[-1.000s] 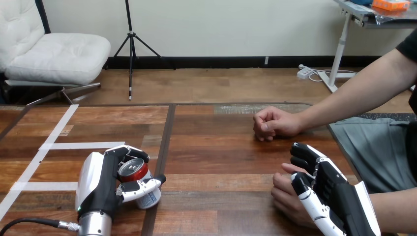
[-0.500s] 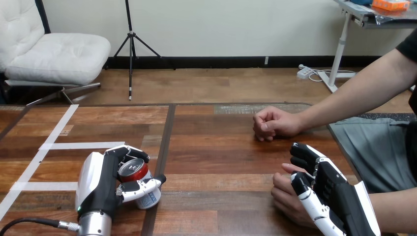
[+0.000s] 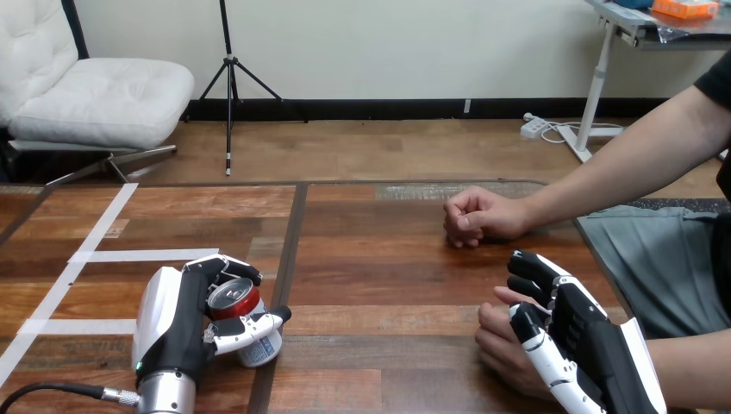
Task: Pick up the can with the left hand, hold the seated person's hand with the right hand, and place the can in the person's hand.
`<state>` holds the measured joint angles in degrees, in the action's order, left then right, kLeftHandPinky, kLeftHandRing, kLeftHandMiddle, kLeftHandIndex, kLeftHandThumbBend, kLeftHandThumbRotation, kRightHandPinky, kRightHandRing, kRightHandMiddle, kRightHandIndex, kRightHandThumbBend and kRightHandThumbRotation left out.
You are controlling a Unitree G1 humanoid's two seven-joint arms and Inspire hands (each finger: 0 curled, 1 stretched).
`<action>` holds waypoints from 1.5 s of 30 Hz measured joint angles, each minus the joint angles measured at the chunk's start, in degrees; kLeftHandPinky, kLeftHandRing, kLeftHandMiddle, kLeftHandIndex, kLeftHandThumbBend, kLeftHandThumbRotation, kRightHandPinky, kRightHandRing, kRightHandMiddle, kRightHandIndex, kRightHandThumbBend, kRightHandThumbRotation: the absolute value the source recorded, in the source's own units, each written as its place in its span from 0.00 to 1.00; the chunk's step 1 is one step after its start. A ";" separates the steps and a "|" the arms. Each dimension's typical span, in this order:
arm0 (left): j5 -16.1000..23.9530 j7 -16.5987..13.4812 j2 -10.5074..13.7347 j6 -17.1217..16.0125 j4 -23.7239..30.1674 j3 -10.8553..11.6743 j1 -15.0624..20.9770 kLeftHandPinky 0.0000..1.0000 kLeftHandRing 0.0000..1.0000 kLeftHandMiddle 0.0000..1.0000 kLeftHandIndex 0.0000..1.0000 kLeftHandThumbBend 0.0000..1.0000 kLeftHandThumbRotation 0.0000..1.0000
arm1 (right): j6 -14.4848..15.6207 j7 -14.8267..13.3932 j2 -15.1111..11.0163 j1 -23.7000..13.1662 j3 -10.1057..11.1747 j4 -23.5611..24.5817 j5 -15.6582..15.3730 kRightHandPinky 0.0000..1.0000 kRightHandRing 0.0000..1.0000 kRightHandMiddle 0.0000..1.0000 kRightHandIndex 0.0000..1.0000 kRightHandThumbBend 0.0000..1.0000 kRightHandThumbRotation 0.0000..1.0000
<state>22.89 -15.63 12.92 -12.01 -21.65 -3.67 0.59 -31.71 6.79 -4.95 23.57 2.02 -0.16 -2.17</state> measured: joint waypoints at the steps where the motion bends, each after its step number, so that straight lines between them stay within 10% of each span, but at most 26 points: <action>1: -0.01 0.00 0.00 0.00 0.00 0.00 0.00 0.42 0.48 0.52 0.50 0.71 0.00 | 0.00 0.00 0.00 0.00 0.00 0.00 -0.01 0.78 0.85 0.86 0.83 0.57 0.65; 45: 0.36 1.15 0.10 0.02 1.98 0.00 0.20 0.39 0.45 0.50 0.50 0.72 0.00 | -0.03 -0.20 0.03 -0.13 -0.02 -0.14 -0.22 0.79 0.85 0.86 0.83 0.58 0.66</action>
<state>23.24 -14.48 13.02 -11.99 -19.67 -3.66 0.79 -31.74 6.59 -4.92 23.44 2.01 -0.29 -2.39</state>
